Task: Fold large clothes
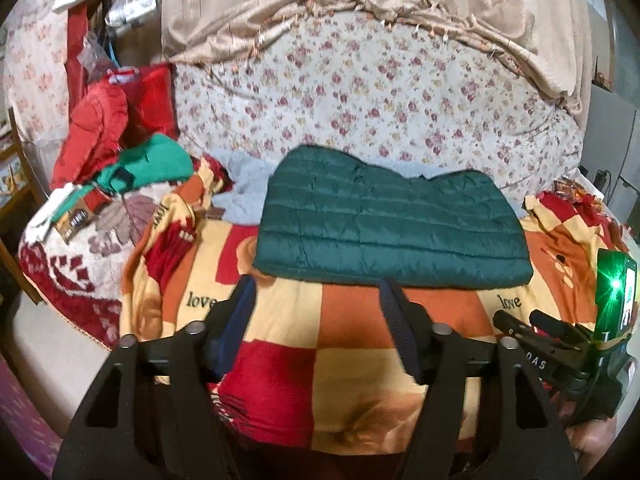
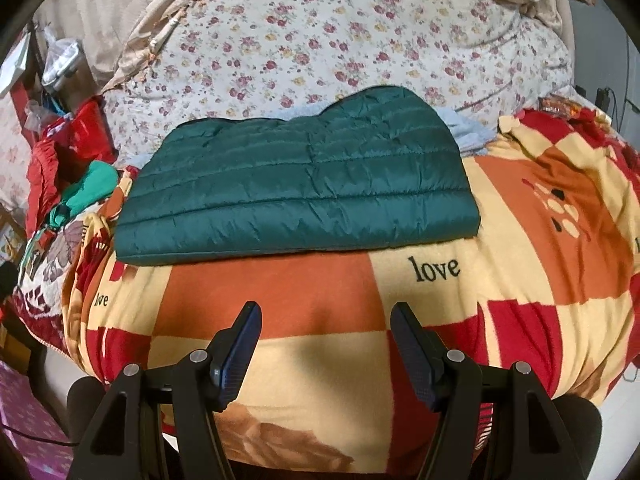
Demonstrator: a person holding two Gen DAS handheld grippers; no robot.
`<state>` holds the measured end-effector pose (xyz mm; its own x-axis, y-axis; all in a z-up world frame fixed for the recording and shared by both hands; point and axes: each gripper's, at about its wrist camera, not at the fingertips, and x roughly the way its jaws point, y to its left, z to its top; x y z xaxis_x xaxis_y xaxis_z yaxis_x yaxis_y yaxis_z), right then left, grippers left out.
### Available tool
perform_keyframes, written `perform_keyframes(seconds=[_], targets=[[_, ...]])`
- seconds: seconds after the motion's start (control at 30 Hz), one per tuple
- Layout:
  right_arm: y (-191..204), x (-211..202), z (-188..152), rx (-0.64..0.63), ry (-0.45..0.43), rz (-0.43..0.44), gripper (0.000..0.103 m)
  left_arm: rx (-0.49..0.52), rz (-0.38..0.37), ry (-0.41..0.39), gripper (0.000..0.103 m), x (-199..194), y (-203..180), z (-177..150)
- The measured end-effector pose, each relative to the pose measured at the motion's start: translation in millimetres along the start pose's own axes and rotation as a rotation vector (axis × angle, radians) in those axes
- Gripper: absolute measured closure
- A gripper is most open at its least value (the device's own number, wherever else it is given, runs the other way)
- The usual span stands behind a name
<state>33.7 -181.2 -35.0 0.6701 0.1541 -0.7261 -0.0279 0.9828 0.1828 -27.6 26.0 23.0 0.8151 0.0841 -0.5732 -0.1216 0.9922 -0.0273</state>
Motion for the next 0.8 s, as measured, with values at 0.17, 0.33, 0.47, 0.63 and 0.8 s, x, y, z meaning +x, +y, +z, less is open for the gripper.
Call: perform_keyframes(seconds=[0.17, 0.33, 0.47, 0.63, 0.8], targets=[[9, -13, 0, -0.031, -0.033, -0.004, 0.038, 0.027, 0.074, -0.110, 0.022, -26, -7, 0], [15, -23, -1, -0.045, -0.047, -0.003, 0.038, 0.045, 0.072, -0.140, 0.021, -38, -10, -1], [16, -30, -2, -0.037, -0.057, 0.004, 0.038, 0.057, 0.049, -0.113, 0.021, -39, -15, -3], [19, -37, -2, -0.039, -0.070, 0.009, 0.038, 0.047, 0.029, -0.092, 0.021, -40, -17, -5], [25, -39, -5, -0.053, -0.068, 0.012, 0.034, 0.038, 0.016, -0.078, 0.021, -40, -15, -5]])
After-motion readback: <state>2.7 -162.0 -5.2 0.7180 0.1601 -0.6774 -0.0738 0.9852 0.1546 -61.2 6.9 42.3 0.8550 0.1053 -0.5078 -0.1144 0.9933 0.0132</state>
